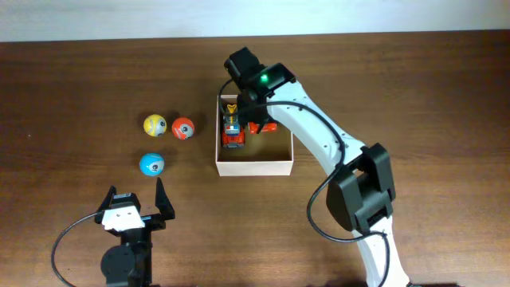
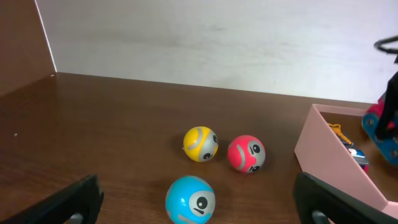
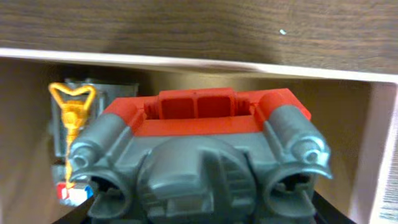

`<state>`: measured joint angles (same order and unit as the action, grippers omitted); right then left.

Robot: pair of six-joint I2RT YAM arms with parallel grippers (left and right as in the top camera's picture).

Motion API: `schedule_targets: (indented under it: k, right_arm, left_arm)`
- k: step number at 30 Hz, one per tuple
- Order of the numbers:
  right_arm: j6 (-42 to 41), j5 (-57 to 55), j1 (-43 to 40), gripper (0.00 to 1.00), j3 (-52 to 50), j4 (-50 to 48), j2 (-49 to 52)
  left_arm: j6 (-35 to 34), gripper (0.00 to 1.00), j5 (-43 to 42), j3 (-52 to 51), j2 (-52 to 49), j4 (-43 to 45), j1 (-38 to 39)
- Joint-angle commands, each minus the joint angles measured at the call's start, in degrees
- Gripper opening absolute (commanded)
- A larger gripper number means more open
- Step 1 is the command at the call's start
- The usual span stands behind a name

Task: Pack container
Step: 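Lower the red-grey truck beside the fire truck in the box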

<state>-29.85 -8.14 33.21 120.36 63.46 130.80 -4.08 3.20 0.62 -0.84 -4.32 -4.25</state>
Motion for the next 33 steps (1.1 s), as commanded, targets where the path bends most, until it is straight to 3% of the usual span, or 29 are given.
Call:
schedule_targets:
  k: [1, 27, 31, 33]
  right_arm:
    - [-0.70, -0.61, 0.04, 0.49, -0.98, -0.98, 0.83]
    - [-4.74, -0.07, 0.04, 0.50, -6.25, -8.83, 0.83]
    - [-4.72, -0.09, 0.04, 0.93, -6.25, -9.77, 0.85]
    - [-4.70, -0.09, 0.04, 0.95, -6.25, -10.03, 0.85]
  left_arm:
    - [0.72, 0.99, -0.44, -0.11, 0.48, -0.26, 0.24]
    - [0.72, 0.99, -0.46, -0.11, 0.48, -0.26, 0.24]
    - [0.72, 0.99, -0.44, -0.11, 0.48, -0.26, 0.24]
    - [0.72, 0.99, -0.44, -0.11, 0.48, -0.26, 0.24]
